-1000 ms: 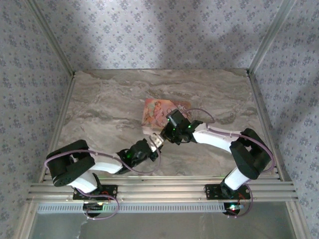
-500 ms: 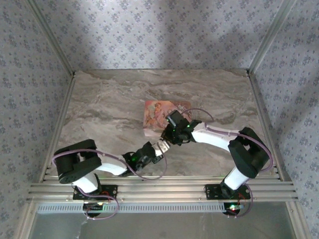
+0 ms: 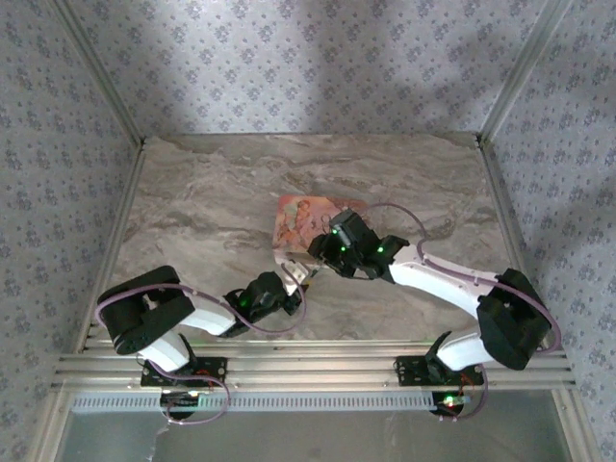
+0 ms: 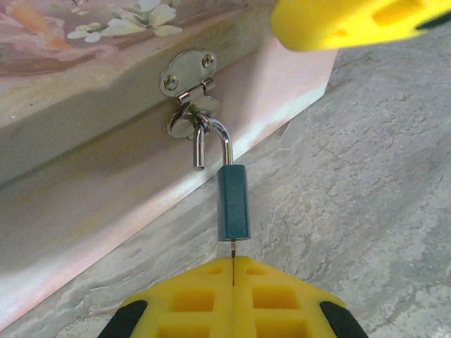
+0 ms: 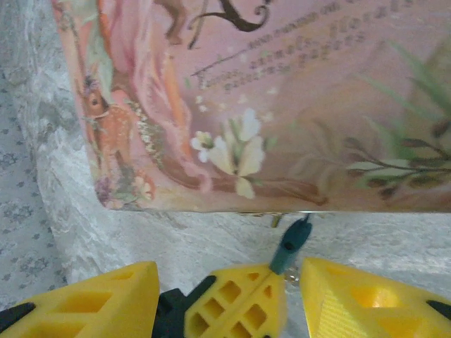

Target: Unlock a padlock with a key

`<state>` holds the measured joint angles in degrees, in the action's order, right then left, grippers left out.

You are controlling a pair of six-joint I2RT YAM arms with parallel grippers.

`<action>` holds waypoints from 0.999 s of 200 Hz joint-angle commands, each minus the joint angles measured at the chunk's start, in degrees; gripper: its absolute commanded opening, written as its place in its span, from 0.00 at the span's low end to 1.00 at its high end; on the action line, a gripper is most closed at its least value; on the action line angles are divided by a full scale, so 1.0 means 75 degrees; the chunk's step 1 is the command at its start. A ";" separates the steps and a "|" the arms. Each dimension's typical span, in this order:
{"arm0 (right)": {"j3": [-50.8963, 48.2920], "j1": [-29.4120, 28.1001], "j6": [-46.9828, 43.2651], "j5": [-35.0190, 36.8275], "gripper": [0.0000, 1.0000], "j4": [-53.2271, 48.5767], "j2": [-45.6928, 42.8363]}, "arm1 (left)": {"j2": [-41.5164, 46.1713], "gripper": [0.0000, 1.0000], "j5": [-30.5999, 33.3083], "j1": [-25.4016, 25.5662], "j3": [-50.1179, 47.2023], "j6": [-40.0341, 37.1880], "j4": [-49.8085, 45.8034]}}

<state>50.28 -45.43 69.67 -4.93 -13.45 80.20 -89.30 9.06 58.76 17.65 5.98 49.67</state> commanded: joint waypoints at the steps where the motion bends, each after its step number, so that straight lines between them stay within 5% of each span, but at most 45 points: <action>1: -0.0250 -0.0072 0.0182 0.0336 0.55 0.0021 -0.0165 | 0.0135 0.00 -0.0223 -0.0042 -0.0056 0.0248 0.0291; 54: -0.0367 -0.0288 0.0361 0.0327 0.55 0.0410 0.0117 | 0.0664 0.00 0.0083 0.0038 -0.0011 -0.0133 -0.0329; 100: -0.0257 -0.0317 0.0301 0.0193 0.36 0.0463 0.0354 | 0.0633 0.00 0.0468 0.0381 0.0219 -0.0616 -0.0661; 200: -0.0079 -0.0650 0.0386 0.0174 0.42 0.0185 0.0705 | 0.0800 0.00 0.1794 0.0836 0.0500 -0.1031 -0.1384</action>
<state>47.97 -49.36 71.61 -3.84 -10.57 84.23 -85.21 19.16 64.34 20.47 -0.60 40.03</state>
